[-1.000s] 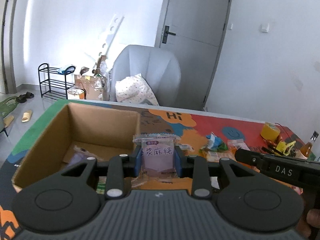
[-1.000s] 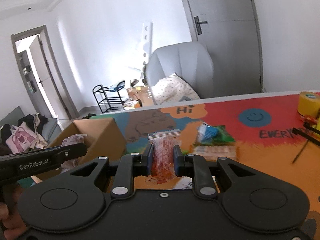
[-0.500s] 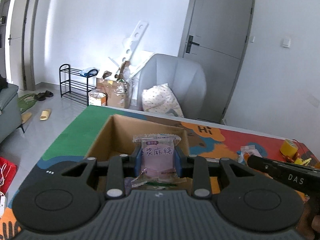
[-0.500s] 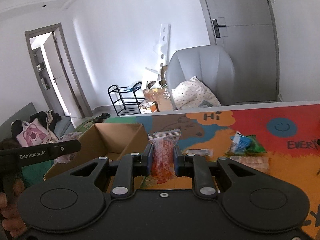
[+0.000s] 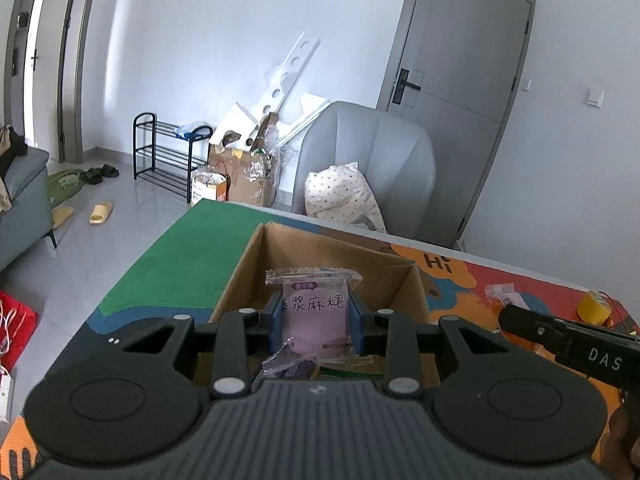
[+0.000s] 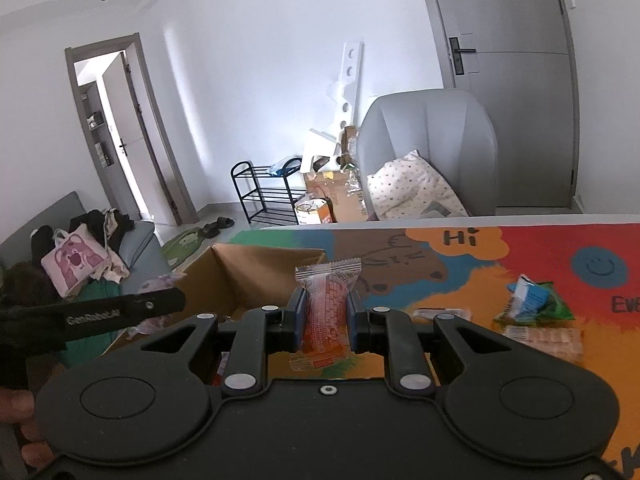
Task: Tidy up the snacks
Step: 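Open both grippers to drop the packets into the box, then withdraw both open grippers from the box back toward the table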
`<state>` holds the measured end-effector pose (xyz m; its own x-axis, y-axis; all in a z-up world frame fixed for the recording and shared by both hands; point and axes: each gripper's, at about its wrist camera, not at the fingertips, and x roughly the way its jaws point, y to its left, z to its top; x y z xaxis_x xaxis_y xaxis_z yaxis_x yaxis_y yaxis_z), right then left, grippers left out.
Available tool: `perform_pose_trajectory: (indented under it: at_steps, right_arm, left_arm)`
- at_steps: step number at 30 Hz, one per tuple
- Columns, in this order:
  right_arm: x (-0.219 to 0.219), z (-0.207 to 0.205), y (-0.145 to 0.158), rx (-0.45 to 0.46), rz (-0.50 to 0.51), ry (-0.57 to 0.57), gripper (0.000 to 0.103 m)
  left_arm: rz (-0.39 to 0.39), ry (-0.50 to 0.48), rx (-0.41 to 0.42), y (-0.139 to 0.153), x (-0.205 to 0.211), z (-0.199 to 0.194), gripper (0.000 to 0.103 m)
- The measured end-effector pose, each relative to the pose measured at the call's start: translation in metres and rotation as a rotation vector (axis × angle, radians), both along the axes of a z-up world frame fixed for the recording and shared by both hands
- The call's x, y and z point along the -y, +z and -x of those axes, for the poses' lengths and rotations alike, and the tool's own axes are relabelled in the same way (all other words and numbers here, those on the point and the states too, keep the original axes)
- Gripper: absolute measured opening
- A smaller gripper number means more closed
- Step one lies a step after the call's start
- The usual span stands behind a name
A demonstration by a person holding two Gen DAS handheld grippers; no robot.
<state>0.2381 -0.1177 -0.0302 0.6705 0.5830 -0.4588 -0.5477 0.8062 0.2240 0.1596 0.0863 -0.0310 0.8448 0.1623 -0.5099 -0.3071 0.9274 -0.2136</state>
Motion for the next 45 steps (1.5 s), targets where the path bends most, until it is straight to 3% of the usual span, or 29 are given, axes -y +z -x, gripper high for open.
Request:
perform_pose_trajectory:
  at_steps: [5,10,15,19,24,34,45]
  right_arm:
    - [-0.016,0.0,0.003,0.007,0.009,0.025,0.019]
    - [-0.032,-0.001,0.004,0.003,0.013,0.051,0.019]
    - [-0.046,-0.001,0.005,0.001,0.007,0.083,0.02]
    - [-0.051,0.0,0.007,0.004,0.008,0.09,0.033]
    - [-0.041,0.001,0.007,-0.016,-0.008,0.06,0.043]
    - [-0.01,0.01,0.005,-0.027,-0.002,-0.006,0.057]
    - [0.038,0.015,0.004,-0.025,-0.023,-0.087,0.072]
  left_arm:
    - [0.017,0.015,-0.013,-0.003,-0.006,-0.004,0.036]
    - [0.02,0.035,0.009,0.001,-0.014,0.004,0.052]
    - [0.026,0.047,0.021,0.002,-0.023,0.011,0.059]
    - [0.034,0.058,0.029,0.003,-0.027,0.014,0.065]
    - [0.042,0.062,0.03,0.003,-0.028,0.017,0.07]
    - [0.037,0.018,0.042,0.004,-0.014,0.02,0.079]
    - [0.021,-0.047,0.036,0.006,0.021,0.017,0.08]
